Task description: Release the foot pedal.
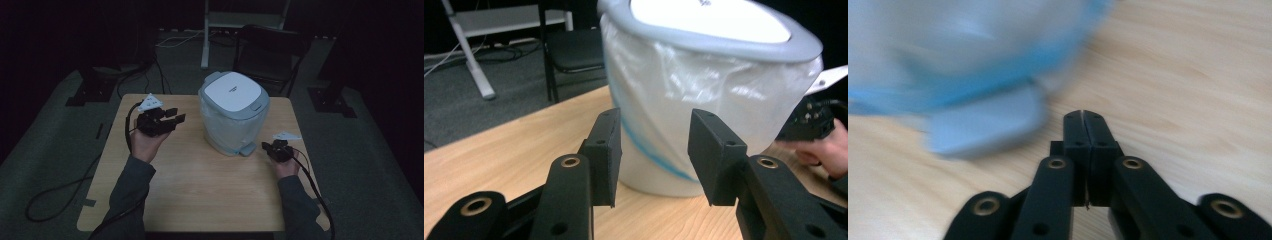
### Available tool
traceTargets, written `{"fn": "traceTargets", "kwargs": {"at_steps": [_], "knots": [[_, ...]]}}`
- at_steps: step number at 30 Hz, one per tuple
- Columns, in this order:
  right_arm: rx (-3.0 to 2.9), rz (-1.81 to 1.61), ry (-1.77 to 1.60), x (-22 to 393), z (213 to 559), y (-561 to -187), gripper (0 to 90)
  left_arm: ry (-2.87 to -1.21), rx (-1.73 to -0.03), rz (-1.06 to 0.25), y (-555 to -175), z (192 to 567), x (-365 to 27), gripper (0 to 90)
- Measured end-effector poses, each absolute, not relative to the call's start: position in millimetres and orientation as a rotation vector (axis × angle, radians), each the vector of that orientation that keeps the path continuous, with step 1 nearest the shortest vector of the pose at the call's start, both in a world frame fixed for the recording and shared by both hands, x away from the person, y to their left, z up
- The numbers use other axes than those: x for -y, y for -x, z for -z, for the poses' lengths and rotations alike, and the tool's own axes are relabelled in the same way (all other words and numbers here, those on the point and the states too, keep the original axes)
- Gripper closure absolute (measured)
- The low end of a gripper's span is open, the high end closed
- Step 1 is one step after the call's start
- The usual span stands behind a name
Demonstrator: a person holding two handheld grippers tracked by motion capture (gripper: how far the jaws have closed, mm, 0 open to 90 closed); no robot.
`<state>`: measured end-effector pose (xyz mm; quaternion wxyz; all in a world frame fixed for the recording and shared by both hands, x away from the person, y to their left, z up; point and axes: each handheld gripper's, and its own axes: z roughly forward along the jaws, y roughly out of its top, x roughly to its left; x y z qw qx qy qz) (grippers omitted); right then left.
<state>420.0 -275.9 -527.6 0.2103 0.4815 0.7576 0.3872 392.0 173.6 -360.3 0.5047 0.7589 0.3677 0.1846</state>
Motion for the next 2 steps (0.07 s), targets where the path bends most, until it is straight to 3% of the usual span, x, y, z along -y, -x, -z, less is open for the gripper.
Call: {"fn": "traceTargets", "kwargs": {"at_steps": [2], "knots": [[-2.055,-0.976,-1.414,284.5,534.6,-423.8,63.4,-1.828,-0.908,-0.435,-389.8,370.0,-178.0,57.3]]}}
